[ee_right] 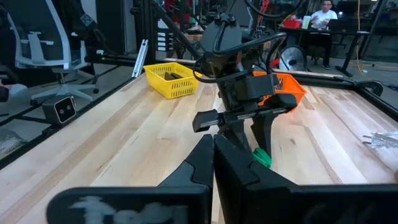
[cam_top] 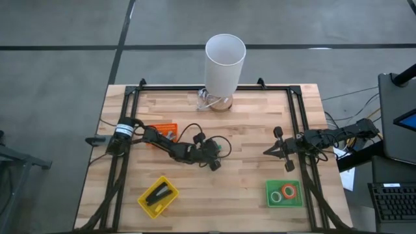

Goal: Pick and place Stapler, Stapler remover, tape
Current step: Put the green stapler into the yellow bin

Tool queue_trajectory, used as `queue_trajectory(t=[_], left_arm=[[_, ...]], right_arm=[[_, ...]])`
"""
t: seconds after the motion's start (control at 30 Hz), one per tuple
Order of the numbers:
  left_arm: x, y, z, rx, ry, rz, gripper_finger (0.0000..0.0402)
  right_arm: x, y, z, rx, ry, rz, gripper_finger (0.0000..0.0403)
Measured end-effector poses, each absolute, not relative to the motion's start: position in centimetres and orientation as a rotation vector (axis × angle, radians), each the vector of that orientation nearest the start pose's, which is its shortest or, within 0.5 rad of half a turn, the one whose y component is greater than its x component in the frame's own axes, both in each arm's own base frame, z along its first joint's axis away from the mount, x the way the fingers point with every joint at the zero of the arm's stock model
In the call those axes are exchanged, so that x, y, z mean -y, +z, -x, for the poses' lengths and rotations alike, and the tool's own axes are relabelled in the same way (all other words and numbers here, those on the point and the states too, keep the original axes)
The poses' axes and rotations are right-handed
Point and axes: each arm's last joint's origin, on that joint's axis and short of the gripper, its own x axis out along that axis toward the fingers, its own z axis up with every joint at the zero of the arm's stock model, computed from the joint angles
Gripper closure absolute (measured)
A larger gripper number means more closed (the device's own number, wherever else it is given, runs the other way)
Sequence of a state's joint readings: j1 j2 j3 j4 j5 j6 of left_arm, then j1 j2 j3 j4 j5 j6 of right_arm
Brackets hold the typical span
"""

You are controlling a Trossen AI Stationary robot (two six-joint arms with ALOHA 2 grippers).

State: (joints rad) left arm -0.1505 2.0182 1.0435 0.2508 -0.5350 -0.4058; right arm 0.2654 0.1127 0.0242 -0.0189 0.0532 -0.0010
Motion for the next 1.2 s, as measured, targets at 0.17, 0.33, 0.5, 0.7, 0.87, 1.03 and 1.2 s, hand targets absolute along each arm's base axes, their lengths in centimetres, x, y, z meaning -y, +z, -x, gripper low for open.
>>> queue_trajectory(t=[0.17, 0.33, 0.5, 0.7, 0.87, 1.03, 1.2], left_arm=[[4.4, 11.1, -38.8, -0.596, 0.506, 0.147, 0.0293], [4.4, 11.1, -38.8, -0.596, 0.506, 0.146, 0.031], [5.0, 11.7, -38.6, -0.605, 0.465, 0.156, 0.0312], [6.4, 13.2, -38.2, -0.6, 0.379, 0.178, 0.0312], [8.0, 14.8, -37.2, -0.662, 0.247, 0.247, 0.0314], [10.4, 16.6, -35.3, -0.779, 0.042, 0.283, 0.0311], [13.1, 18.7, -32.6, -0.889, -0.122, 0.314, 0.0314]], right_arm=[[-2.6, 16.1, -10.0, -0.106, 0.212, 0.018, 0.0394], [-2.6, 16.1, -10.0, -0.106, 0.212, 0.018, 0.0394], [-2.6, 16.1, -10.0, -0.106, 0.212, 0.018, 0.0394], [-2.6, 16.1, -10.0, -0.107, 0.212, 0.018, 0.0394], [-2.6, 16.1, -10.0, -0.107, 0.212, 0.018, 0.0394], [-2.6, 16.1, -10.0, -0.107, 0.212, 0.018, 0.0394], [-2.6, 16.1, -10.0, -0.108, 0.212, 0.018, 0.0394]])
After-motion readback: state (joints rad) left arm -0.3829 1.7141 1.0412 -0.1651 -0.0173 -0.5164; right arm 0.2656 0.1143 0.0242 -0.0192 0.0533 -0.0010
